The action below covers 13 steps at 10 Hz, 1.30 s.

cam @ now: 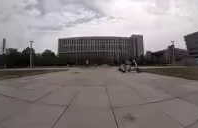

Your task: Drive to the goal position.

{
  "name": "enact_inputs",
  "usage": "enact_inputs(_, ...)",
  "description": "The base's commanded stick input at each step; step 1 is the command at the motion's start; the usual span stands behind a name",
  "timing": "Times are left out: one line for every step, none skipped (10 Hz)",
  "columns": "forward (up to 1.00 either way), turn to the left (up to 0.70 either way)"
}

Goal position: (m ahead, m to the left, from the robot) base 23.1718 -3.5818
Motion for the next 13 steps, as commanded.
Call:
enact_inputs(0.70,0.00)
enact_inputs(0.70,0.00)
enact_inputs(0.70,0.00)
enact_inputs(0.70,0.00)
enact_inputs(0.70,0.00)
enact_inputs(0.70,0.00)
enact_inputs(0.70,0.00)
enact_inputs(0.70,0.07)
enact_inputs(0.70,0.19)
enact_inputs(0.70,0.31)
enact_inputs(0.70,0.32)
enact_inputs(0.70,0.12)
enact_inputs(0.70,0.01)
